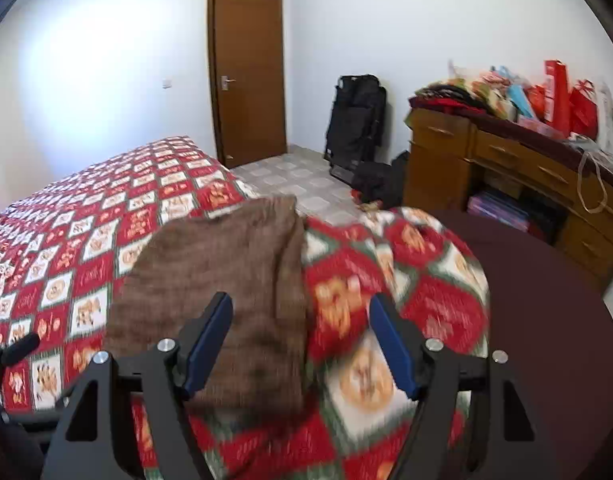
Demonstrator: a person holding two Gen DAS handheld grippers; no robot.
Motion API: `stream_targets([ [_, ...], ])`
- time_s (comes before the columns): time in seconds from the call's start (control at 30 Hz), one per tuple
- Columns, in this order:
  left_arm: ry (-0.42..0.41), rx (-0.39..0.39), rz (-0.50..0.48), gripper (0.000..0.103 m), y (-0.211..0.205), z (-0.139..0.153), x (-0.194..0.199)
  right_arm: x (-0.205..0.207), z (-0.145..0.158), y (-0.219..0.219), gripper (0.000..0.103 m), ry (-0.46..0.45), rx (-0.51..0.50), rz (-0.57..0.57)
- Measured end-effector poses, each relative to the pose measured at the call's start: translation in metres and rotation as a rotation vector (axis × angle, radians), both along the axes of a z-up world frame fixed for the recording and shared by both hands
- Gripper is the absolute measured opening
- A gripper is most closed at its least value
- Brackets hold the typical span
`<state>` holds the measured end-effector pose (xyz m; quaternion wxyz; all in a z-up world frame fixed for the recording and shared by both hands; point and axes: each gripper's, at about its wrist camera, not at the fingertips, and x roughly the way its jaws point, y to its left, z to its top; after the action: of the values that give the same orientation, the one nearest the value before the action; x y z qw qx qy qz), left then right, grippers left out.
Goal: Fold small clothes
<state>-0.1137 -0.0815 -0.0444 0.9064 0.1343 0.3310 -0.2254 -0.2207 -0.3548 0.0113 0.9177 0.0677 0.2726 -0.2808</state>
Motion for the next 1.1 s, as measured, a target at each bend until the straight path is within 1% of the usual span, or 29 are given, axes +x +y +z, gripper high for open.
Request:
stream_targets([
  [0.1,0.028,0.004,-0.002,0.083,0.0,-0.004,-0.005,0.0,-0.01,0.005,0.073,0.04,-0.005,-0.046],
  [0.17,0.06,0.008,-0.012,0.083,0.0,-0.007,-0.01,-0.006,-0.012,0.014,0.074,0.049,-0.02,-0.08],
  [0.2,0.078,0.006,-0.015,0.083,0.0,-0.008,-0.012,-0.01,-0.012,0.018,0.076,0.052,-0.026,-0.101],
  [0.27,0.111,-0.01,-0.019,0.083,0.001,-0.009,-0.019,-0.016,-0.011,0.024,0.087,0.062,-0.023,-0.111],
  [0.33,0.129,-0.021,-0.027,0.083,0.003,-0.007,-0.027,-0.025,-0.01,0.033,0.089,0.068,-0.04,-0.107],
  [0.4,0.14,-0.025,-0.031,0.083,0.005,-0.002,-0.036,-0.035,-0.006,0.04,0.09,0.049,-0.055,-0.103],
  [0.47,0.15,-0.031,-0.04,0.083,0.008,0.005,-0.046,-0.039,0.003,0.04,0.095,0.013,-0.024,-0.109],
  [0.5,0.146,-0.034,-0.043,0.083,0.01,0.009,-0.05,-0.039,0.006,0.04,0.095,0.004,-0.011,-0.111],
  [0.6,0.067,-0.034,-0.008,0.083,0.022,0.027,-0.063,-0.043,0.017,0.041,0.098,-0.041,0.006,-0.126],
  [0.73,-0.136,-0.123,0.079,0.083,0.045,0.071,-0.081,-0.056,0.03,0.051,0.098,-0.146,0.017,-0.129],
  [0.8,-0.206,-0.168,0.099,0.083,0.054,0.088,-0.089,-0.064,0.041,0.055,0.099,-0.199,-0.003,-0.135],
  [0.9,-0.279,-0.203,0.106,0.083,0.061,0.106,-0.098,-0.073,0.056,0.059,0.101,-0.264,-0.027,-0.148],
  [1.0,-0.314,-0.225,0.088,0.083,0.066,0.119,-0.104,-0.083,0.074,0.063,0.103,-0.33,-0.029,-0.138],
  [1.1,-0.348,-0.249,0.08,0.083,0.071,0.125,-0.11,-0.089,0.087,0.073,0.103,-0.366,-0.092,-0.131],
])
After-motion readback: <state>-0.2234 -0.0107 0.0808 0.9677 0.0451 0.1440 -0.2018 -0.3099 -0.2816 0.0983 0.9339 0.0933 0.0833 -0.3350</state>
